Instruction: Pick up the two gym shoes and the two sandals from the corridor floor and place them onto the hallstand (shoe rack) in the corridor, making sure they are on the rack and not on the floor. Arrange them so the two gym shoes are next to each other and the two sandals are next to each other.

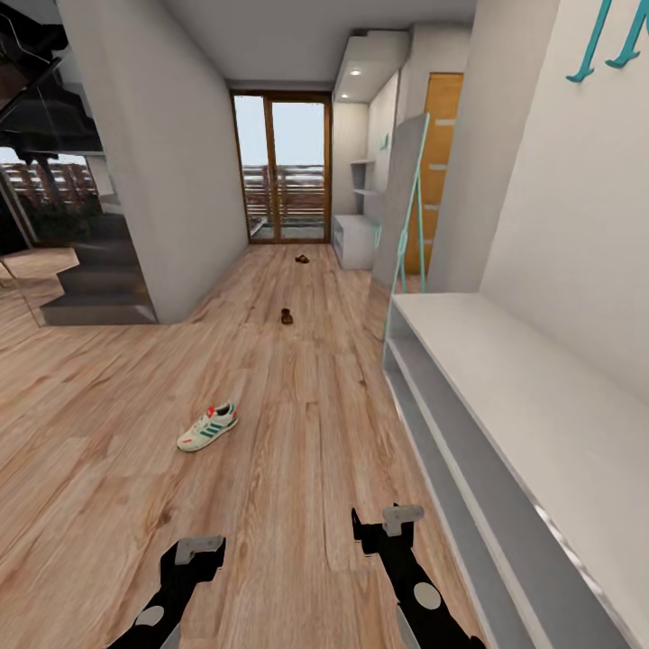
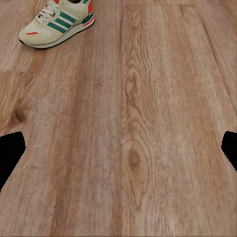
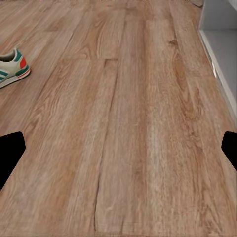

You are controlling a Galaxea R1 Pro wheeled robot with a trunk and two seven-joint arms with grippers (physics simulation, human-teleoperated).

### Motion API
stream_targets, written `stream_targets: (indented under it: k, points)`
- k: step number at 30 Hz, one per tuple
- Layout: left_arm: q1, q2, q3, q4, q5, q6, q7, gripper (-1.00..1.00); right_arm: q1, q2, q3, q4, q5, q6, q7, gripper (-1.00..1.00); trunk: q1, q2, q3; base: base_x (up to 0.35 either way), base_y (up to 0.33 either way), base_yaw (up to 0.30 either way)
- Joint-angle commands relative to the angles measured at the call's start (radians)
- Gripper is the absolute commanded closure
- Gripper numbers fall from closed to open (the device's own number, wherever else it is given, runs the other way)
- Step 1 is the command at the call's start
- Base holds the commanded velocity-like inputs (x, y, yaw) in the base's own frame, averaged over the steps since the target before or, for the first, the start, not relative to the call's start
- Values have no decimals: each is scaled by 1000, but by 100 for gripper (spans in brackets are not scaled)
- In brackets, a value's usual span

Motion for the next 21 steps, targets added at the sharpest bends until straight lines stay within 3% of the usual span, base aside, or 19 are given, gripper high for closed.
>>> stream_targets:
  k: [1,21]
  points:
    - [-1,0,3,1,-2,-3,0,-100,0,0,1,1,4,-2,-3,-100,0,0,-1,339,0,0]
    - [-1,0,3,1,-2,-3,0,-100,0,0,0,0,4,-1,-3,-100,0,0,-1,339,0,0]
